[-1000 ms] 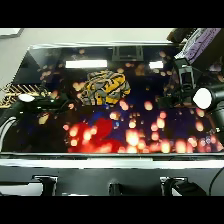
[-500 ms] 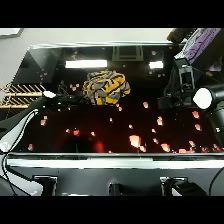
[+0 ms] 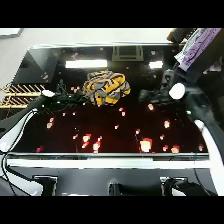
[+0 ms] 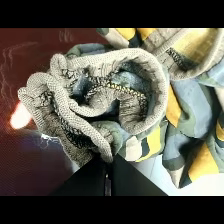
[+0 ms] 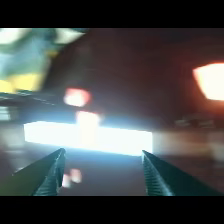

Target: Fold the clothes and pants, and hang the long-sleeved shirts on hangers.

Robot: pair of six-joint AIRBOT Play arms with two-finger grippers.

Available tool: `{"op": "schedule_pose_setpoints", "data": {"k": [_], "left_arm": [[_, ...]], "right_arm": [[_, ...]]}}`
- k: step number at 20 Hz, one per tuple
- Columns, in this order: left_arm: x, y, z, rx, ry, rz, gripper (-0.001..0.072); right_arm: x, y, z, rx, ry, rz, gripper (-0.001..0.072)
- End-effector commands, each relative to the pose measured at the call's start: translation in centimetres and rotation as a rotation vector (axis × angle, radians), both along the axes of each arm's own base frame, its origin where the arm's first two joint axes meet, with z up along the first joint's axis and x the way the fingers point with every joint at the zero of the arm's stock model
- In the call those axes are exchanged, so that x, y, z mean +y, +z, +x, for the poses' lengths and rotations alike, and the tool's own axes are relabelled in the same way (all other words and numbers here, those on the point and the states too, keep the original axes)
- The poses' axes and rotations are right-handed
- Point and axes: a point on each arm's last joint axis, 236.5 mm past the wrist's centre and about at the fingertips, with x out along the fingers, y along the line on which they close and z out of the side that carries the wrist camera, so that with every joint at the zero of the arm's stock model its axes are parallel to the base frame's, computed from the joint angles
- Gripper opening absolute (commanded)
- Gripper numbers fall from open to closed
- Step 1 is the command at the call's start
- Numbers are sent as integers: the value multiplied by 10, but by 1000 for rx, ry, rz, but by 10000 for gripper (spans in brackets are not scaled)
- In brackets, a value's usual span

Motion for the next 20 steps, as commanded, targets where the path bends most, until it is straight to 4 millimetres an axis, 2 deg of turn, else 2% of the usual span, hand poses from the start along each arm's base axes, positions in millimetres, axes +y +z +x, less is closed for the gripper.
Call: {"op": "schedule_pose_setpoints", "data": {"k": [1, 3, 6, 9, 11, 12, 13, 14, 15, 16, 18, 20], "left_arm": [[0, 1, -1, 2, -5, -3, 20], [0, 1, -1, 2, -5, -3, 20], [2, 1, 0, 2, -1, -4, 20], [2, 1, 0, 3, -2, -4, 20], [2, 1, 0, 2, -2, -3, 20], [2, 1, 0, 2, -2, -3, 20], [2, 1, 0, 2, -2, -3, 20], [2, 1, 0, 2, -2, -3, 20], [2, 1, 0, 2, -2, -3, 20], [2, 1, 0, 2, -1, -3, 19], [4, 5, -1, 1, -5, -7, 18], [16, 14, 0, -31, -17, 37, 15]], "right_arm": [[65, -34, 41, 33, -59, 364, 564], [91, -50, 55, 20, -46, 476, 564], [120, -70, 65, -7, -54, 520, 565], [130, -86, 68, -11, -95, 500, 564], [134, -89, 72, -9, -135, 518, 560], [136, -90, 74, -7, -152, 527, 533], [137, -92, 76, -6, -159, 528, 440], [135, -93, 78, -16, -171, 519, 311], [133, -93, 81, -32, -171, 508, 98], [133, -90, 82, -48, -153, 499, 24], [127, -72, 87, -95, -125, 492, 23], [115, -34, 87, -178, -64, 455, 23]]}}
